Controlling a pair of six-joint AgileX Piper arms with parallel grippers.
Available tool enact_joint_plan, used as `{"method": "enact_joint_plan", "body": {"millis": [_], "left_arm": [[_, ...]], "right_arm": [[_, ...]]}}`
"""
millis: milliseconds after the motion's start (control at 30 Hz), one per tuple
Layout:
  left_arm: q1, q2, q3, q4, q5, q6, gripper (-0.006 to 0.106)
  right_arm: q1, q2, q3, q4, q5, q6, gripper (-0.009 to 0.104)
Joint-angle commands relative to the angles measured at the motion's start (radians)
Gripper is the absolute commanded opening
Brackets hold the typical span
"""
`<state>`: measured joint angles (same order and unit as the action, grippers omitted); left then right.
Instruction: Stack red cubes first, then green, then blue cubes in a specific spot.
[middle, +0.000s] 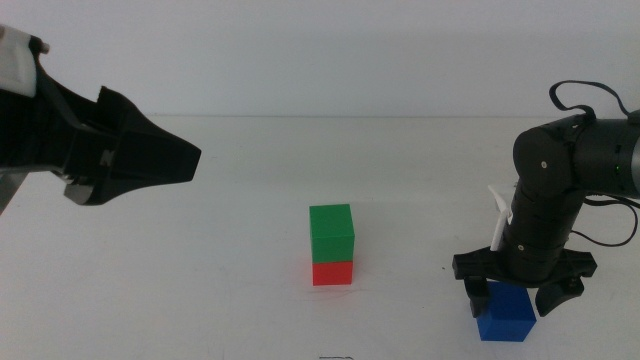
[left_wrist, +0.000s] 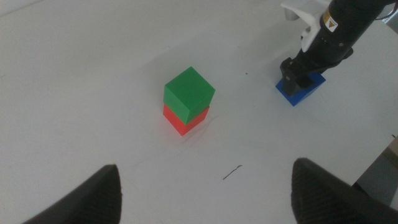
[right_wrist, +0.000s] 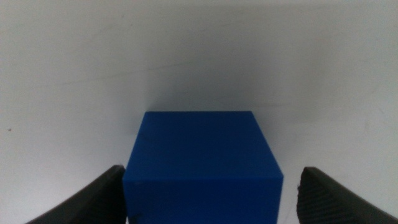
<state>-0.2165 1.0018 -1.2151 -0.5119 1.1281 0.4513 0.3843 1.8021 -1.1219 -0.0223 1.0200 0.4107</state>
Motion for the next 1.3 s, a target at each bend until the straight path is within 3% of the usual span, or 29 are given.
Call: {"method": "enact_joint_plan", "body": {"millis": [0, 133, 333, 567, 1033, 1267], "left_arm": [[-0.001, -0.010, -0.026, -0.049, -0.047, 0.000, 0.094], [-0.001, -0.010, -0.026, -0.049, -0.047, 0.000, 0.094], [-0.001, -0.010, -0.026, -0.049, -0.047, 0.000, 0.094], [-0.001, -0.010, -0.026, -0.049, -0.047, 0.000, 0.094], [-0.001, -0.010, -0.026, -0.049, -0.047, 0.000, 0.094], [-0.001, -0.010, -0.026, -0.049, -0.047, 0.000, 0.094]], "right_arm": [[0.002, -0.039, -0.024, 0.000, 0.007, -0.020, 0.083], [0.002, -0.039, -0.024, 0.036, 0.016, -0.044, 0.060], [0.002, -0.041, -0.028, 0.051, 0.045, -0.048, 0.001], [0.077, -0.150, -0.220, -0.019, 0.288, -0.006, -0.001], [0.271, 0.068, -0.767, -0.006, 0.283, 0.046, -0.001], [0.323, 0.127, -0.843, 0.029, 0.283, 0.059, -0.001]]}}
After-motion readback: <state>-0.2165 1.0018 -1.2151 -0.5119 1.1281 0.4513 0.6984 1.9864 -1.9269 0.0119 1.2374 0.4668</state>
